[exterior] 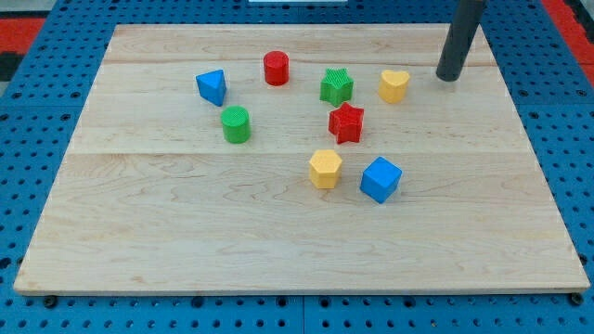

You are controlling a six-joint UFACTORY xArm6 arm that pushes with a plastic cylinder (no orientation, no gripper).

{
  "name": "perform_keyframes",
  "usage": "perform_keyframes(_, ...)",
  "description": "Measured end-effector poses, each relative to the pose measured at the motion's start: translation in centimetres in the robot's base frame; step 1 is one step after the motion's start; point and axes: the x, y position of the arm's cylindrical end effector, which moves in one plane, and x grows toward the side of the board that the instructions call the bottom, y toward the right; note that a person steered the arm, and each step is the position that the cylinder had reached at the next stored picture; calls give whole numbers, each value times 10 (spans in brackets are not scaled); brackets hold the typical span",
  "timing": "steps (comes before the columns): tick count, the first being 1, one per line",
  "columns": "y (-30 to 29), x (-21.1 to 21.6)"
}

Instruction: Push the red star towards the green star

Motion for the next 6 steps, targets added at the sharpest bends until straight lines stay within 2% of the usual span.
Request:
perform_keyframes(1, -2, 53)
perform_keyframes(2, -51, 95)
perform_keyframes(3, -111, 112)
perform_keyframes(5, -132, 93)
perform_keyframes(6, -167, 83)
